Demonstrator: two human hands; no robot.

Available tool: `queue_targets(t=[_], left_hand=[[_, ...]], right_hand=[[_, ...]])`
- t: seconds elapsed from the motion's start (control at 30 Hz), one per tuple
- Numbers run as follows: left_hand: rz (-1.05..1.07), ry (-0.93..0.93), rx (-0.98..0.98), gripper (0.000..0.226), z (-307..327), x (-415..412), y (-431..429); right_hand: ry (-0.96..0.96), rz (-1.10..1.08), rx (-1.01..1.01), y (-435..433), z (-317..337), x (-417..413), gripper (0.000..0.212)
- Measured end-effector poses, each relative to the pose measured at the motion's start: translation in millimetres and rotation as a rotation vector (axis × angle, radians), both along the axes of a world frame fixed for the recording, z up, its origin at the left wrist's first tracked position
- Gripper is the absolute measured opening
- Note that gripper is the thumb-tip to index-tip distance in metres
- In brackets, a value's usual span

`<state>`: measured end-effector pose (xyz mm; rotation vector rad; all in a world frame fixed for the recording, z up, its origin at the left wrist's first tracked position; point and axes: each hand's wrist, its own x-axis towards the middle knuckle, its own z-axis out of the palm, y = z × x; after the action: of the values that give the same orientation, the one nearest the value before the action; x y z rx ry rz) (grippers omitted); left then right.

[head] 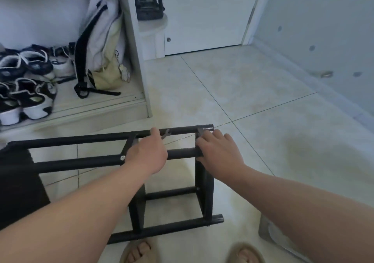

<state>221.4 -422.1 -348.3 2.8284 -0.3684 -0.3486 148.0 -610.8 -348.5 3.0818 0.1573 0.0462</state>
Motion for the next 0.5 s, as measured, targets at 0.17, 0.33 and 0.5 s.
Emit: queue_targets(t=[0.17, 0.33, 0.5], left_hand=[[-0.019, 0.089, -0.024, 0.018, 9.3, -50.1, 9.9], [-0.055, 0.299, -0.074, 0.012, 0.7, -84.8, 22.3], [-0.072, 0.364, 0.067, 0.019, 0.1, -102.4, 16.6]], right_hand=[[0.069, 0.031, -0.057, 7.1, 7.1, -37.4, 0.023], [0.178, 0.16, -0.095, 8.8, 1.8, -61.6, 0.024], [0.264, 0.237, -0.121, 10.6, -1.3, -82.0, 0.03]])
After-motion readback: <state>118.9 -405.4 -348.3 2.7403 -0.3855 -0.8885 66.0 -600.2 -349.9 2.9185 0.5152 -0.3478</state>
